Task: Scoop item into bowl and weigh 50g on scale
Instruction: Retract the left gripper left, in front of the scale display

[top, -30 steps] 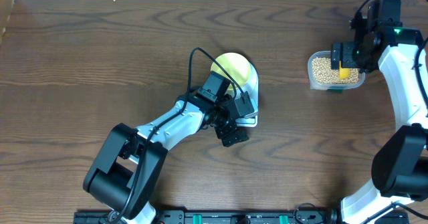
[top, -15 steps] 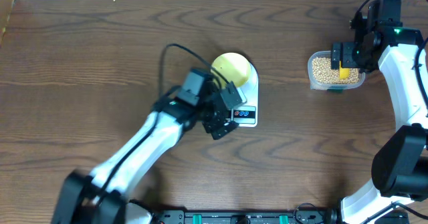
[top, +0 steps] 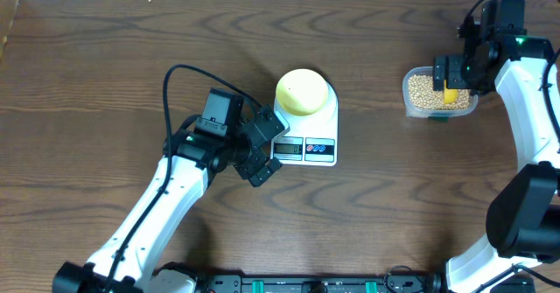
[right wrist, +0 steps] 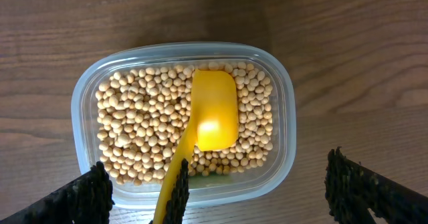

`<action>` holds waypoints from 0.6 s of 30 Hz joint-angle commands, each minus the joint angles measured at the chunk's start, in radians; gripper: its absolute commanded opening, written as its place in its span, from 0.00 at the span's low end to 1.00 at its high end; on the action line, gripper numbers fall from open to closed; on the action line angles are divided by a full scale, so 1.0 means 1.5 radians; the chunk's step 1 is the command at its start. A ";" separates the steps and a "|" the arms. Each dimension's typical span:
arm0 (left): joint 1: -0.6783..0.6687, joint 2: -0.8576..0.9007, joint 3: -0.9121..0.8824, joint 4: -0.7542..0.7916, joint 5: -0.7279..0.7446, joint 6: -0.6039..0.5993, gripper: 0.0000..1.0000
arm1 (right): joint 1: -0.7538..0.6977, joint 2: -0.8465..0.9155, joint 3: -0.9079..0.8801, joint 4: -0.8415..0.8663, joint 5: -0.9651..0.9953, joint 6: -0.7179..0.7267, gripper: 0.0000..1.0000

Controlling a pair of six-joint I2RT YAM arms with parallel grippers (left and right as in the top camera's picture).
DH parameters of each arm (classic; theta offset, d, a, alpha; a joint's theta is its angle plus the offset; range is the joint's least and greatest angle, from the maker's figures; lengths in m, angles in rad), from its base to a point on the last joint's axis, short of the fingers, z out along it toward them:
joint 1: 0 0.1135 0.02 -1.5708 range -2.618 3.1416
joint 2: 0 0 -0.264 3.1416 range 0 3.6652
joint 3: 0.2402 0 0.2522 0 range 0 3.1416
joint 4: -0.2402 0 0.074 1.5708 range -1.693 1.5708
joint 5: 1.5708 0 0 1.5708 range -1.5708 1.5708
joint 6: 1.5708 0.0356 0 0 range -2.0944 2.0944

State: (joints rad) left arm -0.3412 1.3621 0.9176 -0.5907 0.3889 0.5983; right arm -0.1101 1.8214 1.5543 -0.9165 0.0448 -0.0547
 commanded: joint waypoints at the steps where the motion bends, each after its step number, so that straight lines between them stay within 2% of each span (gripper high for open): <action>1: 0.003 0.037 -0.018 -0.005 -0.016 -0.004 0.98 | -0.005 0.002 -0.002 0.001 0.005 0.004 0.99; 11: 0.003 0.190 -0.019 0.005 0.015 0.144 0.97 | -0.005 0.002 -0.002 0.001 0.005 0.004 0.99; 18: 0.020 0.206 -0.019 0.000 0.019 0.256 0.98 | -0.005 0.002 -0.002 0.001 0.005 0.004 0.99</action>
State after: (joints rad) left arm -0.3370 1.6703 0.9062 -0.5823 0.3943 0.8650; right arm -0.1101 1.8214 1.5543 -0.9165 0.0452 -0.0547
